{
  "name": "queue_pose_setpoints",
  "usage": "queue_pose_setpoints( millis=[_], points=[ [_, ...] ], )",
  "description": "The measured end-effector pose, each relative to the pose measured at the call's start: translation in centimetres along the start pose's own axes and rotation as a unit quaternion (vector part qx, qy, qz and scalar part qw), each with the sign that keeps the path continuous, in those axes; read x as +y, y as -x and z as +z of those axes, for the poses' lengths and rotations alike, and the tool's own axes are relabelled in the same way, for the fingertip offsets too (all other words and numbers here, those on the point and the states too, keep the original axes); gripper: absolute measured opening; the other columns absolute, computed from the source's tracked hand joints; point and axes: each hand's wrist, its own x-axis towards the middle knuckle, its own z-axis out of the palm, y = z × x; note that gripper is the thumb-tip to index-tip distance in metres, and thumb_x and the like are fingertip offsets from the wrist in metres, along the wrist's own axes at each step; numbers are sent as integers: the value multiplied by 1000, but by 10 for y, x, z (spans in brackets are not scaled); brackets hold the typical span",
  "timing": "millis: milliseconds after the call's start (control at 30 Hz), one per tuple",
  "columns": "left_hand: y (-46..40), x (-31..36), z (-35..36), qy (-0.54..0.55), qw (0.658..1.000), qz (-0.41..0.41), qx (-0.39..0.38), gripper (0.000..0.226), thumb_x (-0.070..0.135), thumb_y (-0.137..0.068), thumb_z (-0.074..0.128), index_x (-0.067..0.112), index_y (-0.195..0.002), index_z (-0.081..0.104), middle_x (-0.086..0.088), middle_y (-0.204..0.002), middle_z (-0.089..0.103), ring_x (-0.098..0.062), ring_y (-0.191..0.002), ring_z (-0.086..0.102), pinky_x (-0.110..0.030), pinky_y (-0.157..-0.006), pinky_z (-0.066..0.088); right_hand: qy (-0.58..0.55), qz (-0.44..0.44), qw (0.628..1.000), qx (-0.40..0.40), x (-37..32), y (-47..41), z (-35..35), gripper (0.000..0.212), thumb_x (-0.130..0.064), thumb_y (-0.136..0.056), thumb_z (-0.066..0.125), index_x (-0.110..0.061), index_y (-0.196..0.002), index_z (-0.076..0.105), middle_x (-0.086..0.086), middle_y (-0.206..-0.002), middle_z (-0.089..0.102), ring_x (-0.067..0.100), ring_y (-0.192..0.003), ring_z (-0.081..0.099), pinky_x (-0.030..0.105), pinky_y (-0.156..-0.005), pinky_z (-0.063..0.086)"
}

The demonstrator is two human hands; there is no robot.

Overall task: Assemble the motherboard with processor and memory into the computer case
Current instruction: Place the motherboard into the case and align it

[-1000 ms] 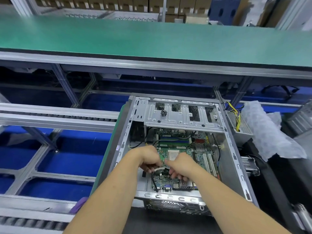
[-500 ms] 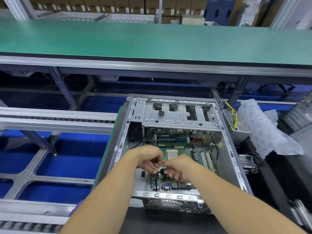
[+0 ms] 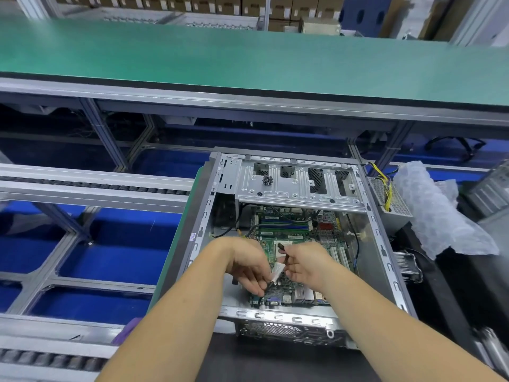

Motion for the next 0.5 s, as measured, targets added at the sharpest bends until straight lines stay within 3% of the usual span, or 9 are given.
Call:
queue_pose_setpoints(
  millis=[100,200,367,500],
  points=[
    [-1,0,3,2,999,19,-32,15,1,-91,68,-7,-103,66,-18,-78,72,-30,-85,75,-23,-62,60,-76,38,996,-39,-2,0,-4,11,-6,-102,55,-1,-108,62,16,-84,71,30,-80,68,42,-67,56],
    [-1,0,6,9,997,27,-65,12,-1,-89,69,-5,-100,69,-20,-85,73,-30,-86,74,-24,-68,60,-79,26,995,-57,-3,2,-4,6,-1,-99,56,2,-101,62,15,-77,68,25,-66,66,39,-60,58],
    [-5,-1,12,9,991,40,-129,23,6,-95,63,-7,-113,67,-23,-110,70,-27,-96,72,-25,-82,59,66,-89,994,-9,-1,5,-2,8,7,-91,65,3,-92,71,13,-78,67,19,-64,60,27,-52,53],
    [-11,1,14,3,990,21,-142,31,11,-98,56,-10,-120,62,-22,-117,67,-25,-100,70,-27,-92,56,224,-185,957,19,2,4,0,16,7,-85,71,-8,-80,72,10,-77,70,12,-55,64,21,-53,53]
  ],
)
